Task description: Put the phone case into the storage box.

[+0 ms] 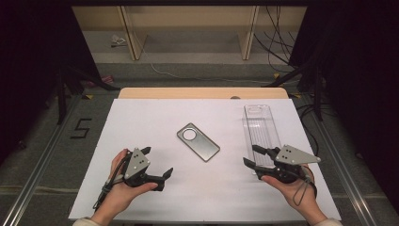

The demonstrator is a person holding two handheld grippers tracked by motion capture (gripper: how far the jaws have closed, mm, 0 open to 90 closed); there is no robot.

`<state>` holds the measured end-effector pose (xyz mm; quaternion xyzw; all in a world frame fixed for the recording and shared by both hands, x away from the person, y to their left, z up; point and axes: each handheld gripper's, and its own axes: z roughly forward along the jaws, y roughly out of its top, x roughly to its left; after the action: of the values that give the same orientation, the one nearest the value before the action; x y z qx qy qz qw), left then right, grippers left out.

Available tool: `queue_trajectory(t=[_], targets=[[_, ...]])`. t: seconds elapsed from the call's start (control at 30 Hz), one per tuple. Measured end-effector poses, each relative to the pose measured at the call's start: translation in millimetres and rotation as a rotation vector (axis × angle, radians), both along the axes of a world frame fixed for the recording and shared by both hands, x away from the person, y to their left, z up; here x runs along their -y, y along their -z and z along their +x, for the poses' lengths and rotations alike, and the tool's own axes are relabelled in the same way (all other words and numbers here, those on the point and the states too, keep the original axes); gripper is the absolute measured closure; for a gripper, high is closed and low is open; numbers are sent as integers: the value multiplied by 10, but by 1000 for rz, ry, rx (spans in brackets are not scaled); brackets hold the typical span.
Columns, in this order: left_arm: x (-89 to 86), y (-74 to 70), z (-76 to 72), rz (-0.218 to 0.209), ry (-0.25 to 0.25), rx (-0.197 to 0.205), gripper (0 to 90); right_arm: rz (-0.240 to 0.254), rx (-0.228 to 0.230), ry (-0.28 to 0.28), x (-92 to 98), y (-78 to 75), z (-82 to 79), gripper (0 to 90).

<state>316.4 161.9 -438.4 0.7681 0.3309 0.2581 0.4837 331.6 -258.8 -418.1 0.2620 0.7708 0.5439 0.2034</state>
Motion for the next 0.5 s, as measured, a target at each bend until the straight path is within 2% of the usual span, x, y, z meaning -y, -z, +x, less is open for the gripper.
queue_trajectory(t=[0.07,0.1,0.13,0.2,0.23,0.3,0.4,0.43,0.47,0.5], targets=[[4,1,0,2,-3,1,5,-18,-26,-5,-66,-11,51,667],[3,2,0,4,-4,1,7,-43,-48,6,-155,-21,110,778],[3,2,0,4,-4,1,8,-43,-48,6,-155,-21,110,778],[0,5,3,0,-6,0,9,-74,-65,7,-260,-31,178,869],[-2,6,3,-1,-8,0,9,-115,-85,34,-377,-36,257,900],[-5,6,2,-2,-8,-1,9,-112,-102,35,-422,-33,293,900],[-6,2,0,-1,-8,-1,10,-134,-172,60,-678,20,527,900],[-6,2,0,-1,-7,0,10,-134,-172,60,-678,20,527,900],[-6,3,0,0,-6,0,10,-161,-194,80,-793,64,642,900],[-10,5,2,-1,-7,-1,10,-165,-207,87,-834,81,683,900]])
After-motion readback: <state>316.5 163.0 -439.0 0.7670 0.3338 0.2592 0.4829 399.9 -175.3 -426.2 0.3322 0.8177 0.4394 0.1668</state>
